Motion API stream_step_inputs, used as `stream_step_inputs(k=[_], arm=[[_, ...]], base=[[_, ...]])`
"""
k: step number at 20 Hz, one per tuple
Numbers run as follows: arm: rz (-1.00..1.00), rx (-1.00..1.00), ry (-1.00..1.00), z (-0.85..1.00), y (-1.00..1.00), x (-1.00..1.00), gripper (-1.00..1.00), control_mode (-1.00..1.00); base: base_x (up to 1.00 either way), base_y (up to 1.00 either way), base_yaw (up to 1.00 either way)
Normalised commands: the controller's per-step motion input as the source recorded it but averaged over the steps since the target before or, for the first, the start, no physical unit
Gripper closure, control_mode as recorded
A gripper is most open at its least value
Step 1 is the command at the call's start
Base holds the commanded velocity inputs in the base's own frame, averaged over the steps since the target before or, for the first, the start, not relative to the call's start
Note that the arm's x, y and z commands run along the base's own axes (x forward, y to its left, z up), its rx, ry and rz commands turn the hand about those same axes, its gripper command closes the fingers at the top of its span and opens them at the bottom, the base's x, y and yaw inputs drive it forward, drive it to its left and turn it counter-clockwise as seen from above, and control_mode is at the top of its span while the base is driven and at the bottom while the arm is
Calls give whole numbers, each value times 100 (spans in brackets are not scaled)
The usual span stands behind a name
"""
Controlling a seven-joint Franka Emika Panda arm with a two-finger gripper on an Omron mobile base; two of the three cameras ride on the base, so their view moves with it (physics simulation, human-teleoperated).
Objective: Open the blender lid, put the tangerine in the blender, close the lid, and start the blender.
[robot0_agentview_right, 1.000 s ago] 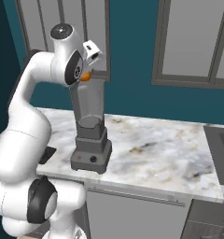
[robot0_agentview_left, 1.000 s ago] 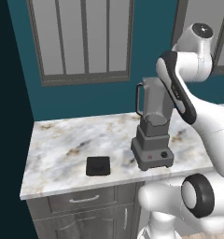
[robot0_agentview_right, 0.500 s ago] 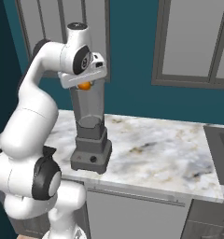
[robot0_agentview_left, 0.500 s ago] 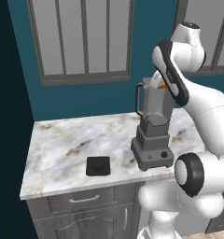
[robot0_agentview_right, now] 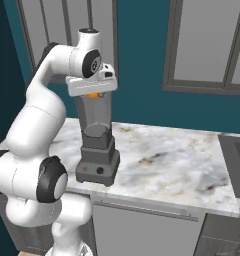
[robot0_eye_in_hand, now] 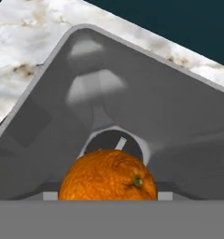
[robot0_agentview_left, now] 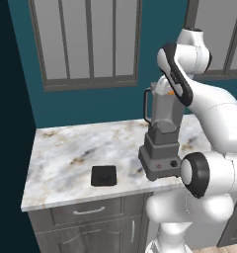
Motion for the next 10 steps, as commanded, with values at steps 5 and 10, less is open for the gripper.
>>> stream_step_inputs(k=[5,10], arm=[[-18,0,0,-4,0,0,-100,-100],[-19,0,0,9,0,0,-100,-100]], base=[[0,0,0],[0,0,0]])
